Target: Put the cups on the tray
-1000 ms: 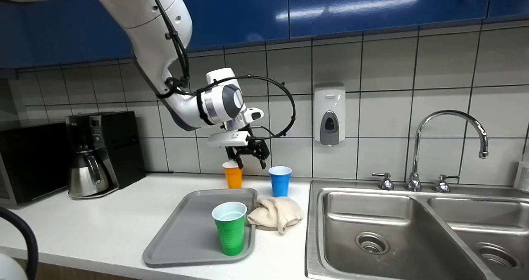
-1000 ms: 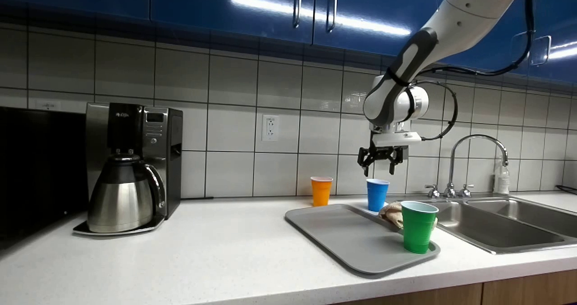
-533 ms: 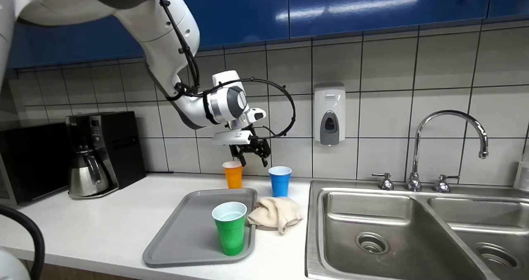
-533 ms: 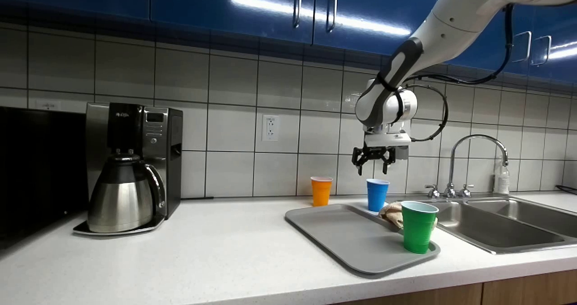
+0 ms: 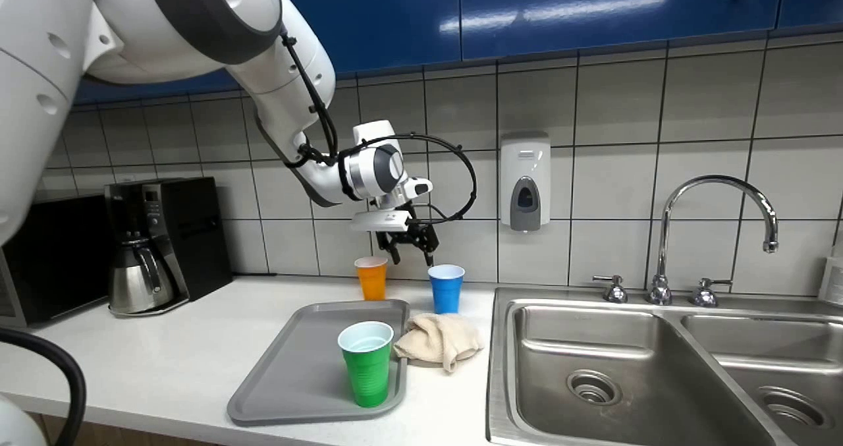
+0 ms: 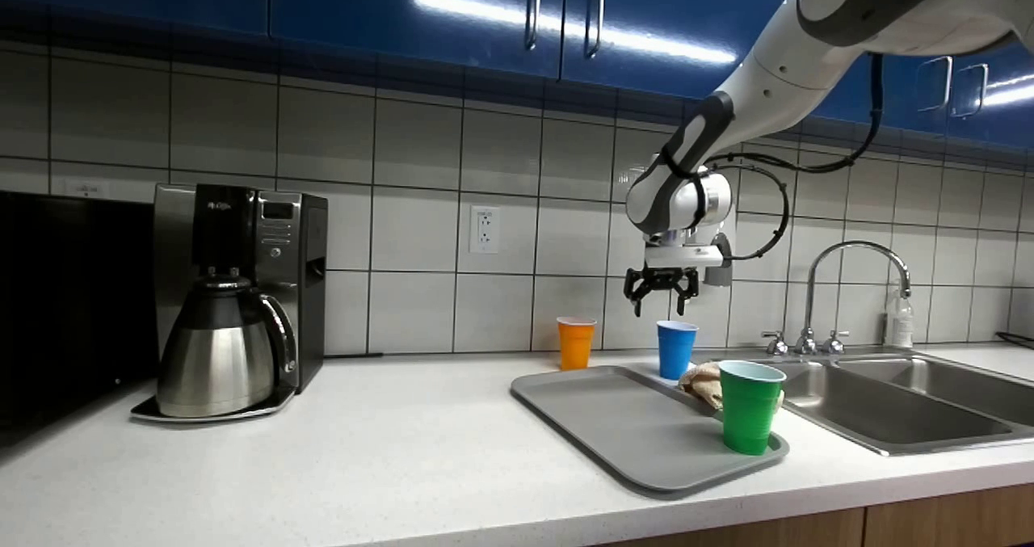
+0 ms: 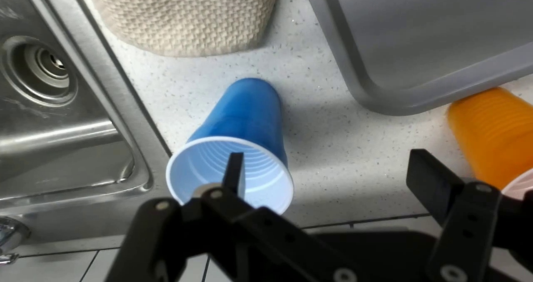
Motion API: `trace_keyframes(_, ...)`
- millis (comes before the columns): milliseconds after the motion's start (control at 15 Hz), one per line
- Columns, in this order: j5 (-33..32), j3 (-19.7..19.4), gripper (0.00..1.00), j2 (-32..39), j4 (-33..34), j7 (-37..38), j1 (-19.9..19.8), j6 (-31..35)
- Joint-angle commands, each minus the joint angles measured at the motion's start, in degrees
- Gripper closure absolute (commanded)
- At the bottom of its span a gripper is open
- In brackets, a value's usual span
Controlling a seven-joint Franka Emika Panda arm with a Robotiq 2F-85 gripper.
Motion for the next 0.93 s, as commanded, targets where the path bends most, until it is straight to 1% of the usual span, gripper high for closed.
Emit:
trace_keyframes(0, 1.88, 0.33, 0.0, 4.31, 6.68, -3.52, -0.96, -2.9)
trace_keyframes(467, 3.01, 0.75, 0.0, 8.86, 12.69, -6.96, -1.96, -3.74)
trace_keyframes(667, 4.05, 1.22, 0.0, 10.01, 14.2, -8.06, -2.4, -3.94)
trace_keyframes(867, 4.08, 0.88, 0.0, 11.14, 15.26, -8.42, -2.31, -3.96)
